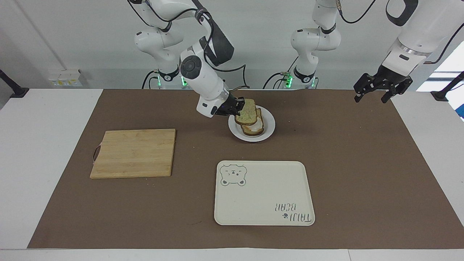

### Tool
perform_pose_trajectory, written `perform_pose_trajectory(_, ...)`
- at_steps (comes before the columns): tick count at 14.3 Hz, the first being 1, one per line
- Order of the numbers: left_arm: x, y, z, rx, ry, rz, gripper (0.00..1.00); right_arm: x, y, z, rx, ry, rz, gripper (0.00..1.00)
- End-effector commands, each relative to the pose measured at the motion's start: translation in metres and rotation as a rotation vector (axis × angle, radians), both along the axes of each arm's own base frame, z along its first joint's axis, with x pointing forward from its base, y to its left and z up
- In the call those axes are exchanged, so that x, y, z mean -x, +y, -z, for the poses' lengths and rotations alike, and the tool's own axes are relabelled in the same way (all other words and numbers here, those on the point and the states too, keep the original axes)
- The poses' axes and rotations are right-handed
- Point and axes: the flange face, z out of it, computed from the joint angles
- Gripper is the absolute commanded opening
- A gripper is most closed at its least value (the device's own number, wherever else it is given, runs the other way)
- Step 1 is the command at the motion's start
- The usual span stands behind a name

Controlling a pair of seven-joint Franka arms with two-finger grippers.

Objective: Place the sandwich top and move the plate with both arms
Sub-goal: 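Lower the bread onto the egg toast and open the right gripper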

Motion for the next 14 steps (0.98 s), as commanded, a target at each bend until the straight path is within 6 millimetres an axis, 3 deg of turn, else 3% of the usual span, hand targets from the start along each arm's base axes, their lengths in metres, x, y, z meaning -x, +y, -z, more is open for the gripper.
perform_pose_trajectory(1,0.000,0.002,-0.003,0.003,0.009,0.007,1.00,0.003,0.020,0.031,-0.021,0.011,0.028,0.00)
perform_pose_trajectory(3,0.000,0.002,-0.003,0.003,0.009,0.007,1.00,0.008,0.034,0.047,-0.021,0.007,0.046,0.00)
perform_pose_trajectory(7,0.000,0.002,-0.003,0.003,0.009,0.005,1.00,0.017,0.026,0.073,0.007,0.030,0.048,0.00)
perform_pose_trajectory(14,0.000,0.002,-0.003,0.003,0.009,0.005,1.00,0.017,0.025,0.089,0.016,0.019,0.056,0.00)
